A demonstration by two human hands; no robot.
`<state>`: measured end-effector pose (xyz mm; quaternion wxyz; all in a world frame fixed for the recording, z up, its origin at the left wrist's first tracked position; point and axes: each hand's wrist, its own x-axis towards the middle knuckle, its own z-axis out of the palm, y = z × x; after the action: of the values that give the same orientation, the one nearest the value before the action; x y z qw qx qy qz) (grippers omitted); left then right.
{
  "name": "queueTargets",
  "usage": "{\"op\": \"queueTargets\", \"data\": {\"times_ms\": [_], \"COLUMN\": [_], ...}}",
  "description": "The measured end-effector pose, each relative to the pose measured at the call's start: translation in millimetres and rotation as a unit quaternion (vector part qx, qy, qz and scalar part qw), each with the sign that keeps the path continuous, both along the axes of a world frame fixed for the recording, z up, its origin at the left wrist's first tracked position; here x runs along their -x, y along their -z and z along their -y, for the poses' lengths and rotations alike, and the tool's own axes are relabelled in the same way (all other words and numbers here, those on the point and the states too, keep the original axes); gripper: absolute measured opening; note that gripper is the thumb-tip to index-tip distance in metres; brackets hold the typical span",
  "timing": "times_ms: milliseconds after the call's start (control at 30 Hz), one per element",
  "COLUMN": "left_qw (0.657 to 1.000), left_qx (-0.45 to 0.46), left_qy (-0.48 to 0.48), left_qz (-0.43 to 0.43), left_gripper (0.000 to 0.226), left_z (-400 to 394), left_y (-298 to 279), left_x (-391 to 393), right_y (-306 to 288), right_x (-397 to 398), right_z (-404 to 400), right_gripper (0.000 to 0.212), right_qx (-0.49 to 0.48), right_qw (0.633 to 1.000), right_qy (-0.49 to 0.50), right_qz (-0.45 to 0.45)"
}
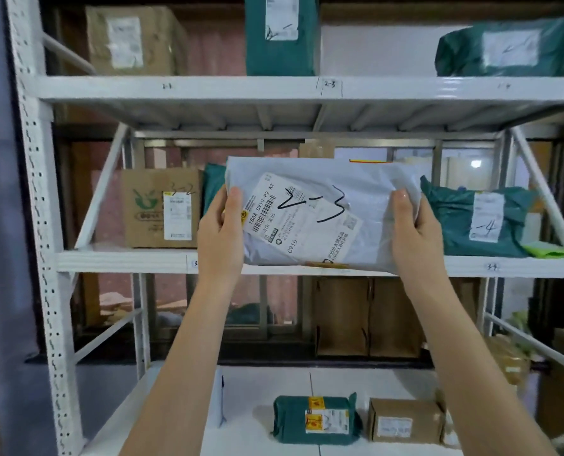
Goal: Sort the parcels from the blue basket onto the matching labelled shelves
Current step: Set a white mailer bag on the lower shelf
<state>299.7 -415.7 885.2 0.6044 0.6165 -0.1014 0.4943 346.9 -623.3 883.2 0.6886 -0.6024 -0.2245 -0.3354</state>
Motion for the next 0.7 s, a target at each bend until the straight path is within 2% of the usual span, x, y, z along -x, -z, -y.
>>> {"op": "queueTargets", "data": {"times_ms": [167,367,533,700], "left_qw": [0.999,0.996,0.995,0.993], "left_qx": [-0.025,-0.033,-0.039,-0.061], "left_qy": [-0.013,-0.006,0.029,0.035], "left_qz": [0.043,0.087,0.085,0.096], "left_gripper": [0.022,0.03,0.02,0.031], "left_z": [-9,-22,-23,-3], "left_y": [-48,-91,-126,-164], "left_x": [-20,-49,-76,-104], "right_y": [-48,-96,-124,-158], "right_x": [-20,-41,-59,-86], "right_z": [-8,-15,-13,9], "right_gripper": [0.018,0.021,0.02,0.022], "right_qx": [0.005,0.003,0.009,0.011], "right_qw": [0.999,0.995,0.99,0.987], "right_qy": [0.018,0.032,0.072,0.104], "right_qz": [0.042,0.095,0.122,0.125]}}
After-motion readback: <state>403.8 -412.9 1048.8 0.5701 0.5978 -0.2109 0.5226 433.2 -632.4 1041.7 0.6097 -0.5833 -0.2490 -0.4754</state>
